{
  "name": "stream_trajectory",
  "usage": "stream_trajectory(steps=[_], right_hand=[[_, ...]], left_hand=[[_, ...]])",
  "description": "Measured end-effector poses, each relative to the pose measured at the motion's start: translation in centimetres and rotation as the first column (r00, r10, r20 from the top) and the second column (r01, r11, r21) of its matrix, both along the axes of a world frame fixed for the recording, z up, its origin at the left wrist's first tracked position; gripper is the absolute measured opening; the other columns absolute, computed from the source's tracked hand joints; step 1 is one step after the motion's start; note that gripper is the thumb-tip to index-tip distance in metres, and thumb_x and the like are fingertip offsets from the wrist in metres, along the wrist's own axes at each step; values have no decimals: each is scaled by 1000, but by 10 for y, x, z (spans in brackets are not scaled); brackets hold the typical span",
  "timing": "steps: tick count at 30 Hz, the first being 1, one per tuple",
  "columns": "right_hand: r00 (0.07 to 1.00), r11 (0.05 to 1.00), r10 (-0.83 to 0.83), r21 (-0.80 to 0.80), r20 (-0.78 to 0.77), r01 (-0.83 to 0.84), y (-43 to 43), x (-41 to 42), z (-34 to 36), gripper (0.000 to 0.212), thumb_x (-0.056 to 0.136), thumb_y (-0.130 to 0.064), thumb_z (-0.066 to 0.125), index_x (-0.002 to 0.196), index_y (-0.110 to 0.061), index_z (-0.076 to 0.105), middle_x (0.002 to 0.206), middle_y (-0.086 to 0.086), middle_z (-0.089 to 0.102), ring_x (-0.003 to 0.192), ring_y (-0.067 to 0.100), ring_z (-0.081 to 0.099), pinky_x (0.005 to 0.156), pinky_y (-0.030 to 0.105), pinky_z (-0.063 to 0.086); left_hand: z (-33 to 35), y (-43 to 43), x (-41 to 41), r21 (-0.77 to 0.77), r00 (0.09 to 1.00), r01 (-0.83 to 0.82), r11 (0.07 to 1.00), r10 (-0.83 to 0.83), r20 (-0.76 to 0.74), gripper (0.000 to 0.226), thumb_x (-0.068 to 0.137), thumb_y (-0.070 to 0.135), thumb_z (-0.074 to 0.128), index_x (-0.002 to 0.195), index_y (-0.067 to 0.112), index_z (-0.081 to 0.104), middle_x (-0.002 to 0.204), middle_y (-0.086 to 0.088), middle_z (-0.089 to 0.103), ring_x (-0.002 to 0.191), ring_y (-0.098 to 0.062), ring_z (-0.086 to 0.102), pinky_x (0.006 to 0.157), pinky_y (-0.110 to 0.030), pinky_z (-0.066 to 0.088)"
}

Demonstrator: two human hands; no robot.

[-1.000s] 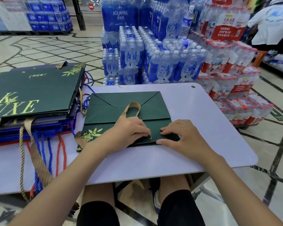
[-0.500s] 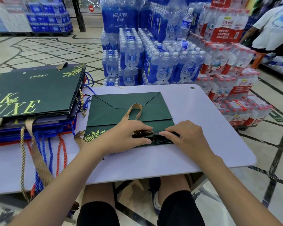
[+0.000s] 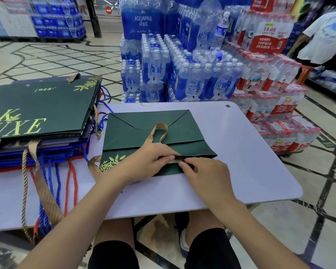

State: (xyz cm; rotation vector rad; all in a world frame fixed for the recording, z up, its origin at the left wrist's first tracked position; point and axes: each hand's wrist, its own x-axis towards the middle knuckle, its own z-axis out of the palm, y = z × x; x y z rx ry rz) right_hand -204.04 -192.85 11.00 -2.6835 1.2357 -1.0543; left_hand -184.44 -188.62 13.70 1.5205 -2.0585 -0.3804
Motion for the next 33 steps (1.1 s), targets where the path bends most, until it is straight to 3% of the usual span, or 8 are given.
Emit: stream_trajectory(steps=[7, 11, 14, 17, 20, 23, 27, 33], right_hand=[[995, 990, 28, 133, 98, -41, 0, 7, 0, 26, 87, -31, 59, 62, -23, 63, 51, -10, 46, 52, 11, 43, 47, 30, 37], [984, 969, 85, 218, 159, -119, -3, 3, 2, 23, 84, -29, 60, 65, -20, 68, 54, -8, 57, 55, 14, 50, 54, 32, 44], [975, 956, 131, 239, 178, -172, -4, -2, 3, 14, 86, -22, 67, 73, -21, 73, 58, -12, 58, 58, 13, 51, 56, 33, 47], [988, 983, 102, 140, 115, -118, -4, -5, 2, 8, 88, -23, 68, 83, -24, 74, 67, -14, 63, 61, 8, 54, 55, 29, 47], [1000, 990, 15, -137, 23, -12, -1, -7, 0, 10, 89, -24, 64, 83, -22, 71, 72, -7, 58, 56, 15, 53, 44, 29, 41], [1000, 963, -2, -271, 16, 6, -3, -10, 3, 12, 85, -23, 71, 84, -13, 63, 81, 1, 55, 67, 22, 51, 52, 33, 41], [993, 962, 97, -251, -68, -111, -22, -15, 3, 16, 84, -31, 71, 87, -17, 64, 86, -4, 62, 80, 24, 55, 71, 35, 33], [971, 943, 217, -237, -96, -235, -36, -19, -8, 25, 89, -37, 58, 76, -19, 69, 81, -9, 64, 78, 17, 57, 74, 33, 32]], left_hand=[[-1, 2, 0, -17, 1000, -14, 1000, 13, -23, 29, 97, 25, 46, 111, 17, 70, 105, 10, 71, 99, -1, 58, 111, -44, 30], [2, -3, 0, 71, 994, -101, 992, 103, -21, 25, 100, 23, 49, 109, 17, 71, 85, 0, 71, 79, -19, 57, 80, -29, 41], [3, -2, 1, 93, 991, -124, 988, 128, -33, 23, 99, 23, 51, 110, 18, 70, 76, -2, 68, 72, -15, 54, 68, -23, 41], [4, -1, 0, 126, 993, -108, 986, 112, -23, 24, 100, 25, 49, 114, 23, 69, 83, 17, 65, 79, -6, 50, 76, -21, 33], [4, 0, 2, 155, 996, -72, 985, 80, -41, 22, 99, 27, 52, 113, 28, 67, 88, 37, 57, 88, 4, 49, 90, -22, 29], [5, 1, 3, 160, 996, -35, 986, 47, -70, 17, 94, 29, 59, 109, 30, 68, 100, 25, 65, 99, 4, 52, 101, -27, 33], [11, 2, 5, 175, 996, -18, 984, 32, -80, 20, 97, 31, 54, 111, 30, 69, 102, 21, 66, 100, 4, 52, 93, -17, 30], [8, -7, 10, 123, 968, -30, 992, -2, 250, 23, 98, 25, 54, 115, 21, 68, 106, 2, 60, 103, -14, 48, 95, -26, 35]])
